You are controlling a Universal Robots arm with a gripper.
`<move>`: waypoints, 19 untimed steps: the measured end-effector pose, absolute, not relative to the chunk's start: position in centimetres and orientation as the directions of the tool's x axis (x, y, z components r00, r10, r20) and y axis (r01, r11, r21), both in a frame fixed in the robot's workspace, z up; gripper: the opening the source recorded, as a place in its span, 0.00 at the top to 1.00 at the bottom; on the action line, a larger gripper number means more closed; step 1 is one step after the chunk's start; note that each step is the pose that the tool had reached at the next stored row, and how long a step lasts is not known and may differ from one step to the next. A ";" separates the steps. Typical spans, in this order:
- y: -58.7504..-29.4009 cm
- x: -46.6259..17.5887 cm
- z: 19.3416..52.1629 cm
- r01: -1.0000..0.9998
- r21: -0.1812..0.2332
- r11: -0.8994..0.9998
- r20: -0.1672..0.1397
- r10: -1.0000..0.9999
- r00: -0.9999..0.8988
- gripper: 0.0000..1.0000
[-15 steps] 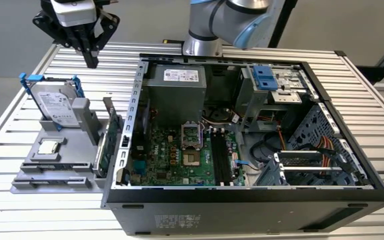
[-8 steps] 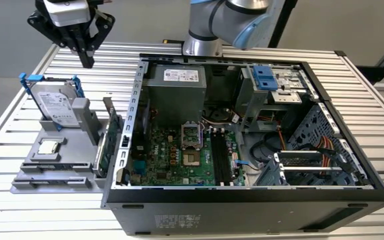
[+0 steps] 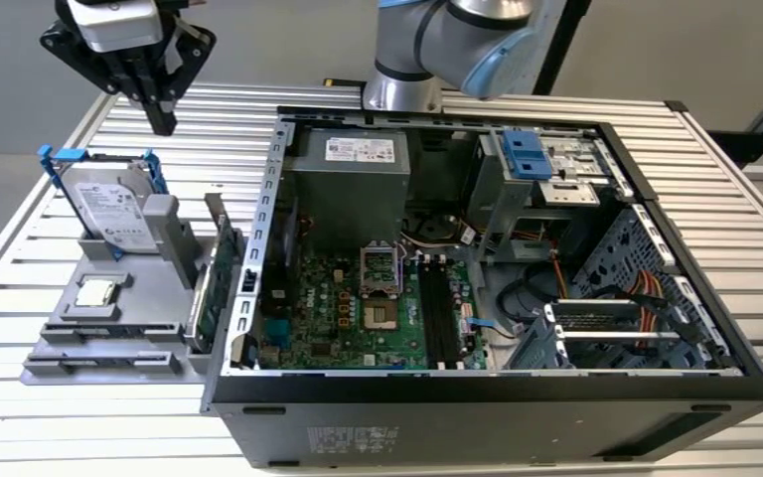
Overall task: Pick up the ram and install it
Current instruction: 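Reach for the ram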
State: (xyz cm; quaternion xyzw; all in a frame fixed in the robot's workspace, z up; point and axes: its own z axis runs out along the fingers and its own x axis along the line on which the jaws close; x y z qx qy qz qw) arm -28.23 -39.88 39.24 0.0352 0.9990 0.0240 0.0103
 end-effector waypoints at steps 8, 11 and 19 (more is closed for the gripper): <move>-39.9 -29.5 39.2 0.070 0.049 0.996 -0.019 0.071 -0.997 1.00; -39.9 -29.9 39.2 0.070 0.049 0.996 -0.019 0.071 -0.997 1.00; -39.9 -31.2 39.2 0.070 0.049 0.996 -0.019 0.071 -0.997 1.00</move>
